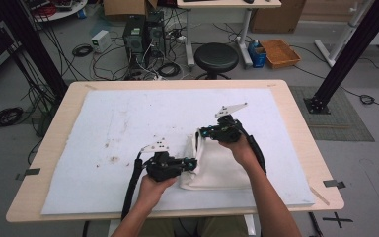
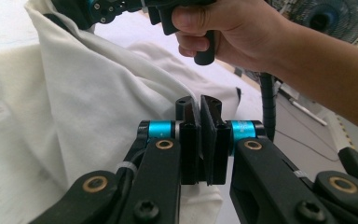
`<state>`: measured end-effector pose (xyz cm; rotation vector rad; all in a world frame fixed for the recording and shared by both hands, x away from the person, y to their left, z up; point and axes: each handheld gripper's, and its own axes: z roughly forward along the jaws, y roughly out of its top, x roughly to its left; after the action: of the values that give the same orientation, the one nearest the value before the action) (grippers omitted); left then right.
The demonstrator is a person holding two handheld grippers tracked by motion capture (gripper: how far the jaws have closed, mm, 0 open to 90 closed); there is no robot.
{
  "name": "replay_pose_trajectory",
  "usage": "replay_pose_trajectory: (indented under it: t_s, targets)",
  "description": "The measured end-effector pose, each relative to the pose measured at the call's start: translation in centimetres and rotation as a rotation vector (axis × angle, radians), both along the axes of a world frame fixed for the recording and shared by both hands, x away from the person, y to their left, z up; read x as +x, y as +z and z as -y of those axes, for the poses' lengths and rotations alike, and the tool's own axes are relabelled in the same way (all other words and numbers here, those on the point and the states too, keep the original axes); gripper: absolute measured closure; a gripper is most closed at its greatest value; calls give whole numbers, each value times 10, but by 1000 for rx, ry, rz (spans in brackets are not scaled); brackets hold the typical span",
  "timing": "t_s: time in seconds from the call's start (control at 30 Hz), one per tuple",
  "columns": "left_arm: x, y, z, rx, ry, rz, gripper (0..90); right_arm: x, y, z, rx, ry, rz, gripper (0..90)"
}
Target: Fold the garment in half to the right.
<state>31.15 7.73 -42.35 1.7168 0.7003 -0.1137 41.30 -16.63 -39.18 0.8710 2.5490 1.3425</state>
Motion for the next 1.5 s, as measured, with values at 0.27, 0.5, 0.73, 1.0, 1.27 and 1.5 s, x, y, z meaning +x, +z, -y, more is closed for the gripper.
replay_pose_trajectory:
  t_s: [0.27,0.5,0.73,1.0,1.27,1.5]
  targets:
    - [11,5,38,-10,-56,-22,860,-4,3,41,8,-53,17,877]
    - [21,8,72,23,-86,-35,859,-7,1,74,35,-109,22,876]
    - [24,12,98,113,-68,5,850,-8,1,93,65,-167,43,875]
    - [28,15,113,189,-58,52,853,-11,-2,116,66,-197,46,875]
    - [31,14,127,172,-96,36,854,-14,-7,133,67,-227,30,875]
    - [36,12,138,131,-72,-10,646,-16,-14,144,50,-313,5,587]
